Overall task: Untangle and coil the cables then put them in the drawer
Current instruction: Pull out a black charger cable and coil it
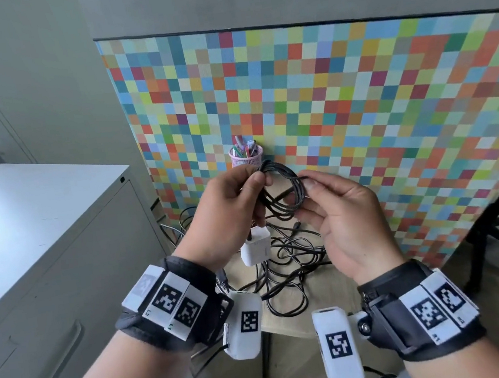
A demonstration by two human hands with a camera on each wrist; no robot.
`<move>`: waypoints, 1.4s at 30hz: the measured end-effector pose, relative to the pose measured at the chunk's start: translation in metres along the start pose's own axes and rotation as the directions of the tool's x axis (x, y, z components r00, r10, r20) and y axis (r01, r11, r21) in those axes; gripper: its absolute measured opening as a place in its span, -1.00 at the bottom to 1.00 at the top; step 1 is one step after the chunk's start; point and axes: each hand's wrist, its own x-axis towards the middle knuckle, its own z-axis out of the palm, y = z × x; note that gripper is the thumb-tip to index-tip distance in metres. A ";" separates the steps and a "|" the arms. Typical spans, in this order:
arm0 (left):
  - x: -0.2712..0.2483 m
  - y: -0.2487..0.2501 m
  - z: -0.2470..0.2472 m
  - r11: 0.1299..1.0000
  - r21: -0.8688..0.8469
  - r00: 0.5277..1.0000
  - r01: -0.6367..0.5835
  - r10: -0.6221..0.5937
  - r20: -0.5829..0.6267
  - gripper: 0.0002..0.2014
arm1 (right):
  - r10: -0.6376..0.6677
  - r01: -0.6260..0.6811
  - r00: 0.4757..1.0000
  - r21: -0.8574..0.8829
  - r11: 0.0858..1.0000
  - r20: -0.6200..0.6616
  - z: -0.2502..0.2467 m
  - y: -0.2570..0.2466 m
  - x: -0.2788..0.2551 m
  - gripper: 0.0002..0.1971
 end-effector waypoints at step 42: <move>0.006 -0.002 -0.005 0.995 0.079 0.998 -0.061 0.063 -0.016 -0.87 | -0.111 0.151 0.982 -0.293 0.944 0.150 -0.004 0.014 0.001 -0.70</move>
